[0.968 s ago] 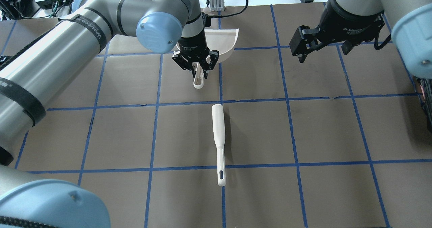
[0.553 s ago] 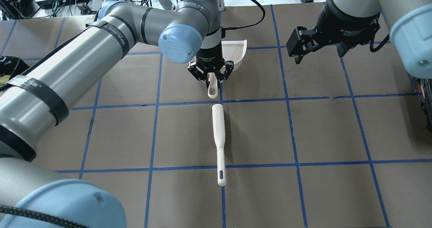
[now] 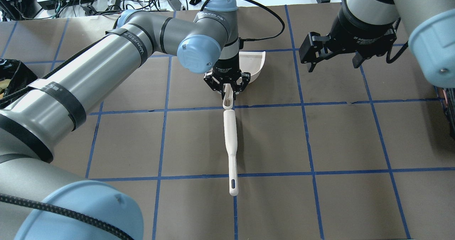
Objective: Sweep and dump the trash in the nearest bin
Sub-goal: 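Carry the empty dustpan back above the brush with the left gripper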
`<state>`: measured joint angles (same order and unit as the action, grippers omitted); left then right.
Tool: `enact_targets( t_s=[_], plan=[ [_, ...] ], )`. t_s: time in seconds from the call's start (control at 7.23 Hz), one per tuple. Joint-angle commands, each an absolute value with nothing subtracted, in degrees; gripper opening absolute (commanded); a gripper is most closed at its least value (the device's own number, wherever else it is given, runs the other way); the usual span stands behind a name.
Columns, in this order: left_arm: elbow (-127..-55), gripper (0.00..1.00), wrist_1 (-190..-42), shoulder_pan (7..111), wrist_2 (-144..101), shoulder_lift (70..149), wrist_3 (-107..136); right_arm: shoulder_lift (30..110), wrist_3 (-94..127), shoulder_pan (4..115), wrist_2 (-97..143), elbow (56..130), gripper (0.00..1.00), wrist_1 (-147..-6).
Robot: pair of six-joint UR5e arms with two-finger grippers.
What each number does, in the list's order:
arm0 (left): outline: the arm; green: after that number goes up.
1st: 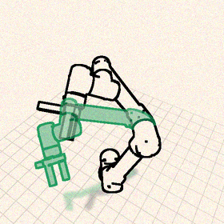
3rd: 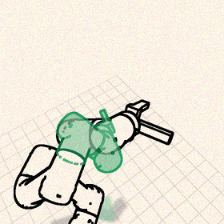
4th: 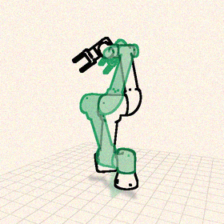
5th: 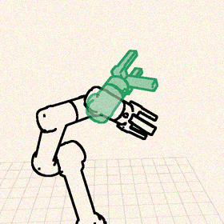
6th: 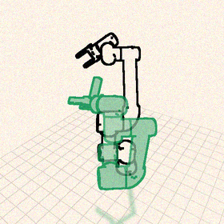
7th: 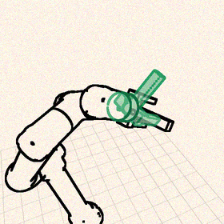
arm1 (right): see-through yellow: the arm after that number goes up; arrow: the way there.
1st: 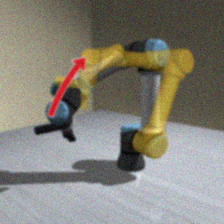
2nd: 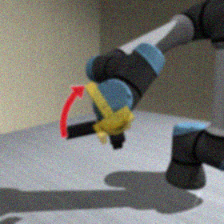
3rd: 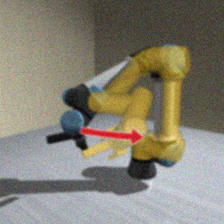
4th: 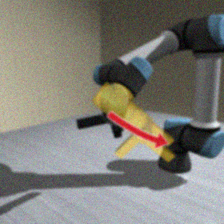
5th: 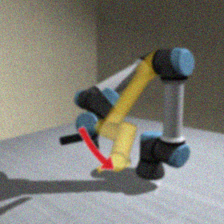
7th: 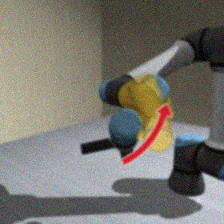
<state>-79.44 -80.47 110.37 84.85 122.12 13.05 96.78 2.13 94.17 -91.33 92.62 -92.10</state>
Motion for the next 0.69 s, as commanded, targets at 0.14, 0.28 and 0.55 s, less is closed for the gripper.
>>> enact_targets(
  t_s=[0.14,0.28,0.55],
  plan=[
    [-81.2,0.00,-77.7,110.7,84.7,122.4,11.0,96.9,2.1,94.2,-91.3,92.8,1.00,-92.1],
    [-81.3,0.00,-77.7,110.6,84.7,122.5,11.0,96.9,2.0,94.1,-91.3,92.8,1.00,-92.1],
    [-81.3,0.01,-77.7,110.7,84.5,122.4,11.4,96.9,1.5,94.1,-91.3,92.8,1.00,-92.5]
  ],
)
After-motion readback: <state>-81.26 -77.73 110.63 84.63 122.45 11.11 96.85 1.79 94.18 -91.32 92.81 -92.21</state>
